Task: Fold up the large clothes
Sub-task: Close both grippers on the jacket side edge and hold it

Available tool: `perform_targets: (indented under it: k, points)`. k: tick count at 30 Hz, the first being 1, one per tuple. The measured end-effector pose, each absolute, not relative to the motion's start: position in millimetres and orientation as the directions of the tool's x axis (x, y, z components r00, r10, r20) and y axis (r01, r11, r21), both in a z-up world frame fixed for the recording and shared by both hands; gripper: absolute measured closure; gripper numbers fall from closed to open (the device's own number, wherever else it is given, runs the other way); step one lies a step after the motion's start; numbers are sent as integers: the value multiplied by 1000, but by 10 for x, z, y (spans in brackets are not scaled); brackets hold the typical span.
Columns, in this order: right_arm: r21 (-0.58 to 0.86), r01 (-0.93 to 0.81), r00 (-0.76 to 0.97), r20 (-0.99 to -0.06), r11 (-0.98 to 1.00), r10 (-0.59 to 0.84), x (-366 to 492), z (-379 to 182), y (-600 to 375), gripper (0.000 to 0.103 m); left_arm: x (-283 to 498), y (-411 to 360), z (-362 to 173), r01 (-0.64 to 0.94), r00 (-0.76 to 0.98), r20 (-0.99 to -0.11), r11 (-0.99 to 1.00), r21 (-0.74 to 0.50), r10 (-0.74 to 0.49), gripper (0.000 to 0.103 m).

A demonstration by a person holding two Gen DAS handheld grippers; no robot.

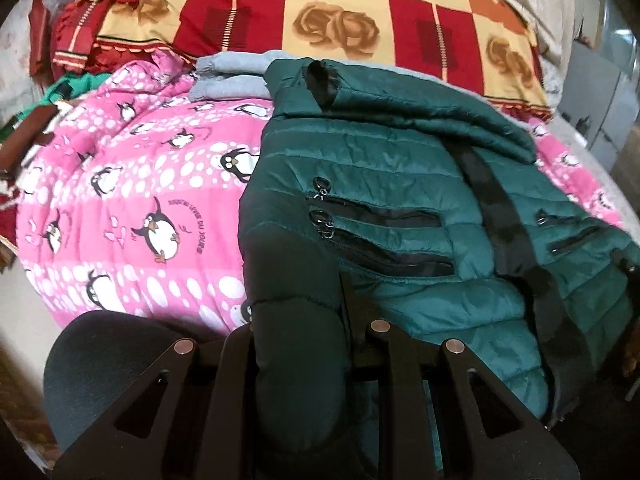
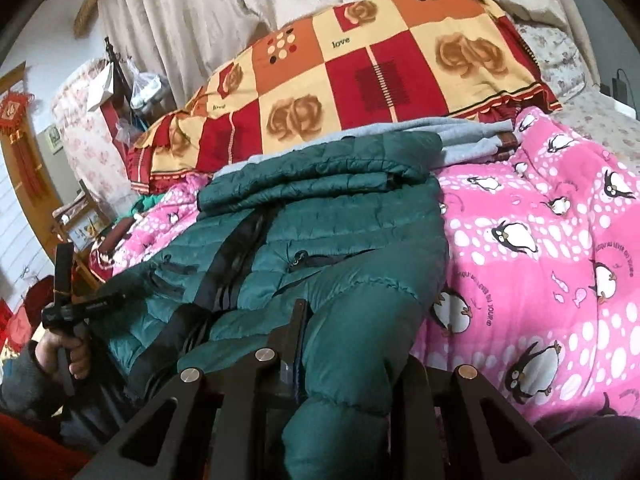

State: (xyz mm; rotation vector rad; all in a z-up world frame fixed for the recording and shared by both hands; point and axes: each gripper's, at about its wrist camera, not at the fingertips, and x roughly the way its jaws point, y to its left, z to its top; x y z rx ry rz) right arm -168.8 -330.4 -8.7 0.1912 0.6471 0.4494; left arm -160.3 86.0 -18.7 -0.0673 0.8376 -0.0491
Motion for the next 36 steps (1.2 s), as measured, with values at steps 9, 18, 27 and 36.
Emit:
perform_targets:
  k: [9, 18, 27, 36]
  points:
    - [274, -322, 699, -577, 906, 423, -1685, -78, -3222, 85, -1598, 827, -212, -2, 668, -744, 999, -52, -37, 87]
    - [268, -310, 690, -596, 912, 410, -1669, -75, -3195, 85, -1596, 815, -167, -14, 670, -742, 998, -63, -38, 87]
    - [263, -296, 694, -601, 918, 396, -1661, -83, -3158, 85, -1594, 775, -140, -25, 670, -742, 998, -58, -27, 87]
    - [237, -292, 708, -598, 927, 376, -1681, -98, -3120, 85, -1557, 763, -147, -32, 664, -747, 998, -62, -25, 87]
